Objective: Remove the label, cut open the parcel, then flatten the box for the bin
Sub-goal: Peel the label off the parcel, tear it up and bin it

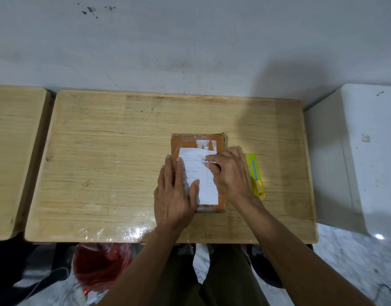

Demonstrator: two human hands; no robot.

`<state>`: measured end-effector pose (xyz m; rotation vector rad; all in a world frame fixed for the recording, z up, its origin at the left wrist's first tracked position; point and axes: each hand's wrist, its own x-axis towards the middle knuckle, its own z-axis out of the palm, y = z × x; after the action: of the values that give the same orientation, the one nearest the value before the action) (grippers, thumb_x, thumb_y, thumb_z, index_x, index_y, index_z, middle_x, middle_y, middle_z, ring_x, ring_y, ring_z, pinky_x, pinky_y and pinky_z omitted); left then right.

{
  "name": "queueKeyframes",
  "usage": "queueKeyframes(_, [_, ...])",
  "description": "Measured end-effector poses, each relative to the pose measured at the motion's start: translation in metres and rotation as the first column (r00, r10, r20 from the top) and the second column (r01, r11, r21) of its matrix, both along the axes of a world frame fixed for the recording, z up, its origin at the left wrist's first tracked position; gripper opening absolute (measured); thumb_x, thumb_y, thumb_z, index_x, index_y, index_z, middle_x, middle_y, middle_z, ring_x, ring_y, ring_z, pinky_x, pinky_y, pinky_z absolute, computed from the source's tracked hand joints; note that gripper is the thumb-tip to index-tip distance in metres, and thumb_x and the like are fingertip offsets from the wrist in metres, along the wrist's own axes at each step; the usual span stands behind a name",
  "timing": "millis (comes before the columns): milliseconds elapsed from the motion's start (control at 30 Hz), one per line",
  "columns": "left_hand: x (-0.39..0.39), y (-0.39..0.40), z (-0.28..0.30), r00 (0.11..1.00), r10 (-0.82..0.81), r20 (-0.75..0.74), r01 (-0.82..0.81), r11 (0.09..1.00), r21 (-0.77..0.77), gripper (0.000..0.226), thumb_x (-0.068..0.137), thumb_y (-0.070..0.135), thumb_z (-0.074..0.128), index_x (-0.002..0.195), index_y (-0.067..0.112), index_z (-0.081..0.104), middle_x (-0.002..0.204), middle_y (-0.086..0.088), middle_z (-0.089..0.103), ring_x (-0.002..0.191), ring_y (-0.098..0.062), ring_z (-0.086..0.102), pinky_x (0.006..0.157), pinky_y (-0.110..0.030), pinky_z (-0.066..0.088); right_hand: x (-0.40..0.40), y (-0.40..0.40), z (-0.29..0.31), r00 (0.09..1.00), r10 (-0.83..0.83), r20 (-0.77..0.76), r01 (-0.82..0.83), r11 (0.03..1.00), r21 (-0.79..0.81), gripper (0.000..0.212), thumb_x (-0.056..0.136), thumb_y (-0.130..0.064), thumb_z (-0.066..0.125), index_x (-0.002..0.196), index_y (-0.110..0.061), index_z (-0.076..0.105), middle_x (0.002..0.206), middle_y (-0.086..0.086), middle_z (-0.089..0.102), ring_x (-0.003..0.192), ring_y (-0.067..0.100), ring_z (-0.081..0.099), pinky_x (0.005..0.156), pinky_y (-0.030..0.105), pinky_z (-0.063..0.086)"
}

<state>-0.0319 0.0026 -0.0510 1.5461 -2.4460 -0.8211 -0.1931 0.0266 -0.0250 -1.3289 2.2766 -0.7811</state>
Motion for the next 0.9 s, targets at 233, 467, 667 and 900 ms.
queueKeyframes(233, [0.000,0.000,-0.004,1.000,0.006,-0.001,-0.006,1.000,-0.020,0.074,0.099,0.054,0.039,0.160,0.020,0.015,0.168,-0.007,0.008,0.150,-0.033,0.024,0.099,-0.057,0.048,0.007,-0.001,-0.006,0.993,-0.004,-0.121,0.006,1.000,0.011,0.007,0.087,-0.009,0.067,0.085,-0.011,0.073,0.100,0.007,0.056,0.104,0.023,0.044,0.081,0.028,0.039])
queueKeyframes(467, [0.002,0.000,-0.006,1.000,-0.016,-0.010,0.015,0.999,-0.048,0.074,0.099,0.057,0.034,0.160,0.019,0.015,0.168,-0.008,0.010,0.150,-0.032,0.023,0.098,-0.056,0.049,-0.008,-0.006,0.009,0.965,-0.074,0.250,0.022,0.979,0.204,0.017,0.090,-0.022,0.070,0.079,-0.010,0.073,0.139,0.002,0.039,0.134,0.021,0.028,0.099,0.023,0.025])
queueKeyframes(667, [0.002,0.000,-0.011,0.999,-0.032,-0.016,0.031,0.998,-0.060,0.073,0.100,0.056,0.035,0.159,0.016,0.020,0.168,-0.008,0.011,0.152,-0.029,0.021,0.099,-0.055,0.048,-0.020,-0.008,0.011,0.895,-0.092,0.436,-0.038,0.959,0.280,0.021,0.087,-0.029,0.074,0.067,-0.023,0.068,0.128,-0.009,0.031,0.134,0.018,0.031,0.110,0.040,0.038])
queueKeyframes(900, [0.002,-0.004,-0.009,0.996,-0.025,-0.083,0.019,0.997,-0.070,0.075,0.099,0.052,0.045,0.159,0.017,0.015,0.167,-0.008,0.014,0.151,-0.028,0.024,0.106,-0.055,0.043,-0.020,-0.004,0.006,0.816,-0.097,0.570,-0.062,0.966,0.253,0.017,0.085,-0.027,0.077,0.070,-0.018,0.073,0.133,-0.009,0.034,0.132,0.016,0.038,0.104,0.036,0.045])
